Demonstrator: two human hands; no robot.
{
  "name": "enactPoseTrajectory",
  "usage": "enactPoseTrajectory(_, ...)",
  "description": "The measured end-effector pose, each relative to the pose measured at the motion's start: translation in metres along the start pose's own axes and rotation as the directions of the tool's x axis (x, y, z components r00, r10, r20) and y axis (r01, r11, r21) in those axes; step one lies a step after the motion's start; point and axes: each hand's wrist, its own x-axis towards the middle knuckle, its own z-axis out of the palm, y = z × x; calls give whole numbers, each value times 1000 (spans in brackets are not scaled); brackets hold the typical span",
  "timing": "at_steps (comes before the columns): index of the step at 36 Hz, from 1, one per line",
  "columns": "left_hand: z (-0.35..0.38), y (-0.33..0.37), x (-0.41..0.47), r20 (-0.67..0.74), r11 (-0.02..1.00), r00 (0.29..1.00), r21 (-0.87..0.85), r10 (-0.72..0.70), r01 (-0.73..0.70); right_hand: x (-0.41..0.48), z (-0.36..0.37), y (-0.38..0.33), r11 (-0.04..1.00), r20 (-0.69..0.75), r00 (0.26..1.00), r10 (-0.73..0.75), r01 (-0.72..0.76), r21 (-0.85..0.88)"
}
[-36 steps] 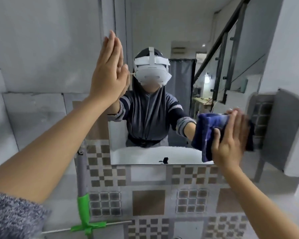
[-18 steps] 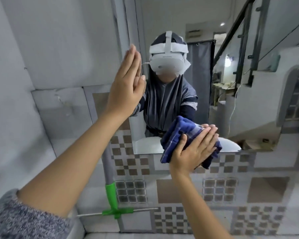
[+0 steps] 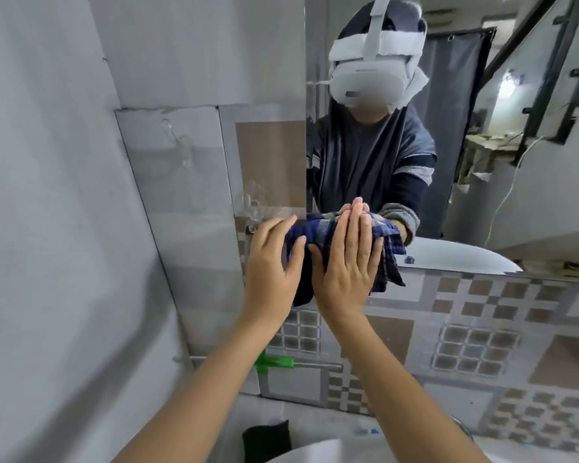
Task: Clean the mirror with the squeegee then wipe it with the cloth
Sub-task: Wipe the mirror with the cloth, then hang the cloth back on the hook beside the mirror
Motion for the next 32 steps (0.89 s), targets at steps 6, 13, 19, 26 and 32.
enactPoseTrajectory(6,5,4,-10,-65,971,972,-104,-225,217,2,-6,3,999,64,998,-28,27,18)
enactPoseTrajectory(13,4,9,-4,-60,934,947,-199,-315,298,4,-16,4,998,151,988,-36,28,55)
enactPoseTrajectory(19,-6,21,1,-61,971,981,-166,-183,171,3,-45,1,984,276,960,46,-91,152)
enactPoseTrajectory(26,-30,52,16,18,984,1000,-180,3,0,7,-94,10,904,388,922,4,-169,393)
enactPoseTrajectory(32,-62,66,10,198,964,974,-261,114,-59,20,-145,23,695,482,867,-126,-270,666)
